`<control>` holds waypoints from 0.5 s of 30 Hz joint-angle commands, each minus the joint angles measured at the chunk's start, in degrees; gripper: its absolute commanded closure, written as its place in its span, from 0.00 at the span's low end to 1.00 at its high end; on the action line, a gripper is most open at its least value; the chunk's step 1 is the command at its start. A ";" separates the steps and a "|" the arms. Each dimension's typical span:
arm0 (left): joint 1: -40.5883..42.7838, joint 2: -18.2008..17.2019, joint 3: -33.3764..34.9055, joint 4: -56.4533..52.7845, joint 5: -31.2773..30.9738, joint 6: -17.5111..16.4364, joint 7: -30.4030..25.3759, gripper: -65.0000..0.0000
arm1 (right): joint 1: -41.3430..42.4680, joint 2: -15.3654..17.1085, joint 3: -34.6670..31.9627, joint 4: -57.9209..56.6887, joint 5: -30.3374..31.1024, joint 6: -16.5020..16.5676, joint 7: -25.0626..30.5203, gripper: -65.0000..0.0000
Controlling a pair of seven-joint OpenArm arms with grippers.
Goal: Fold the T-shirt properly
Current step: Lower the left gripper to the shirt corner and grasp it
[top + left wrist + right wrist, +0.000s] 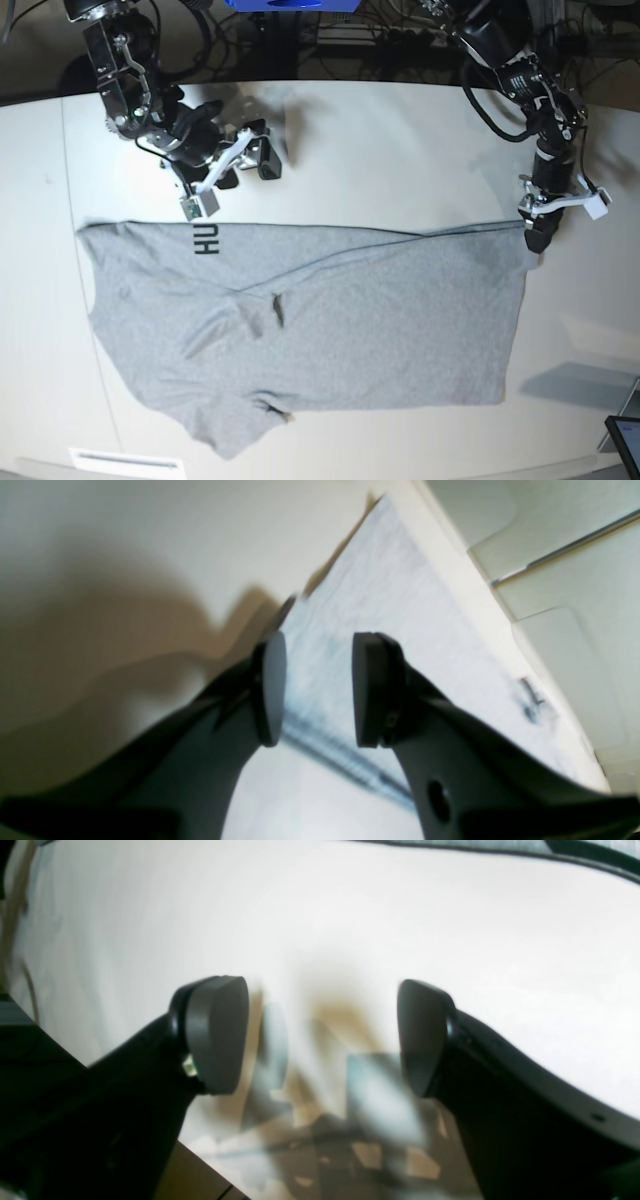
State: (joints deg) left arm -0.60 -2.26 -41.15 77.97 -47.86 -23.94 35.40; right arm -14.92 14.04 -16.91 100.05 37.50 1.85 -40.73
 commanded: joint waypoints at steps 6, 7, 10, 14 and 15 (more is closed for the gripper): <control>0.21 -0.33 1.01 1.89 -0.98 -0.72 -0.98 0.68 | -0.77 0.24 -0.37 -1.02 -0.62 -1.36 -4.85 0.32; 0.82 0.11 0.93 2.07 -0.98 -0.72 -0.98 0.68 | -0.77 0.24 -0.37 -1.02 -0.62 -1.36 -4.85 0.32; 1.79 0.64 0.84 4.00 -0.98 -0.72 -0.98 0.68 | -0.77 0.24 -0.37 -1.02 -0.62 -1.36 -4.85 0.32; 3.46 1.08 0.84 5.67 -0.98 -0.72 -0.98 0.68 | -0.77 0.24 -0.46 -1.11 -0.62 -1.36 -4.85 0.32; 3.46 1.43 0.75 5.67 -0.98 -0.72 -0.98 0.68 | -0.77 0.24 -0.46 -1.11 -0.62 -1.36 -4.85 0.32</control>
State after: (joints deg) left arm 3.27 -0.47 -40.49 82.61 -47.90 -24.01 35.27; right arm -14.90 14.04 -16.91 99.94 37.52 1.91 -40.71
